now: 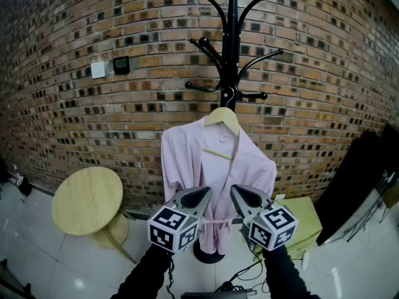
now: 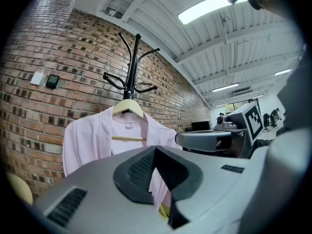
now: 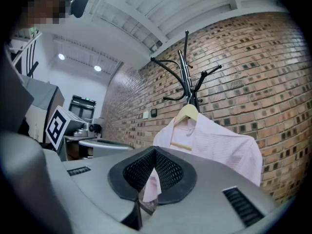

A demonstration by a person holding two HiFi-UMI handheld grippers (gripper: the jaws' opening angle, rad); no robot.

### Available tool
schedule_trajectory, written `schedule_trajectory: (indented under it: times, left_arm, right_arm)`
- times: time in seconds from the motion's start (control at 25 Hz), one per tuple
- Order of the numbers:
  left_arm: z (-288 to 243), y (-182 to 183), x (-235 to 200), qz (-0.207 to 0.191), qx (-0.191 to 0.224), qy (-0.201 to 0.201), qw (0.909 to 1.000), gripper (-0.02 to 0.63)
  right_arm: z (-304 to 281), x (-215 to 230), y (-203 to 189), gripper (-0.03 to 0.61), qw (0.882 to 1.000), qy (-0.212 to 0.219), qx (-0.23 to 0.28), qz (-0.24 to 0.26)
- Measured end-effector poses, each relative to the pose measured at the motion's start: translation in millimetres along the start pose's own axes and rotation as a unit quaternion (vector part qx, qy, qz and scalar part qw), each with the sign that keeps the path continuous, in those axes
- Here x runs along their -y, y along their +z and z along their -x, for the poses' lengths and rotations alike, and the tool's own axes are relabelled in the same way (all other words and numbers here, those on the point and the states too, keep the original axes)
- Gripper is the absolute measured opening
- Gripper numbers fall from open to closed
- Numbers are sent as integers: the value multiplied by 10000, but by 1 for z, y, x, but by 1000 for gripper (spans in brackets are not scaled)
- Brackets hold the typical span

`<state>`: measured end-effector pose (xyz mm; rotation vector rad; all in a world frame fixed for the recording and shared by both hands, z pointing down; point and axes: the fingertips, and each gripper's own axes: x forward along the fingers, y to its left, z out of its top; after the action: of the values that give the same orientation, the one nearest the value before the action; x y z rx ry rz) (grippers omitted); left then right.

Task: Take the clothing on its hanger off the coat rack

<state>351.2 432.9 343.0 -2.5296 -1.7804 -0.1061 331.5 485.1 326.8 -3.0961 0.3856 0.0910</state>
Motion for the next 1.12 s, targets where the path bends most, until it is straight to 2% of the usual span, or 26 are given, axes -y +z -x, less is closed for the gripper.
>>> schedule_trajectory:
  times: [0.12, 0.16, 0.2, 0.32, 0.44, 0.56, 0.68, 0.72, 0.92, 1.04, 1.12]
  left_arm:
    - [-7, 2, -3, -1, 23, -21, 10000, -5]
    - [-9, 3, -3, -3, 31, -29, 10000, -5]
    - [-11, 3, -3, -5, 38, -39, 10000, -5]
    - [-19, 7, -3, -26, 45, -62, 10000, -5]
    - [-29, 14, -8, -76, 42, -24, 10000, -5]
    - [-37, 19, -13, -102, 44, 25, 9999, -5]
    - [-44, 22, -16, -116, 46, 52, 9999, -5]
    - [-45, 22, -17, -122, 51, 56, 9999, -5]
    - [-48, 27, -22, -81, 131, 110, 9998, -5]
    - [-49, 23, -27, -6, 147, 156, 9998, -5]
    - [-49, 19, -31, 50, 146, 186, 9997, -5]
  right_arm:
    - [-8, 25, 9, -22, 9984, -429, -24, 366]
    - [-12, 33, 12, 1, 9975, -508, -66, 477]
    - [-17, 41, 16, 62, 9966, -573, -113, 578]
    - [-28, 70, 33, 77, 9922, -844, -217, 887]
    - [-43, 96, 44, 138, 9862, -1079, -415, 1184]
    - [-59, 115, 47, 180, 9803, -1196, -660, 1426]
    - [-73, 127, 49, 181, 9754, -1221, -863, 1617]
    - [-77, 130, 49, 218, 9737, -1234, -936, 1673]
    - [-101, 143, 48, 255, 9622, -1302, -1422, 1924]
    - [-117, 149, 42, 255, 9548, -1331, -1709, 2034]
    - [-124, 153, 36, 228, 9493, -1419, -1862, 2098]
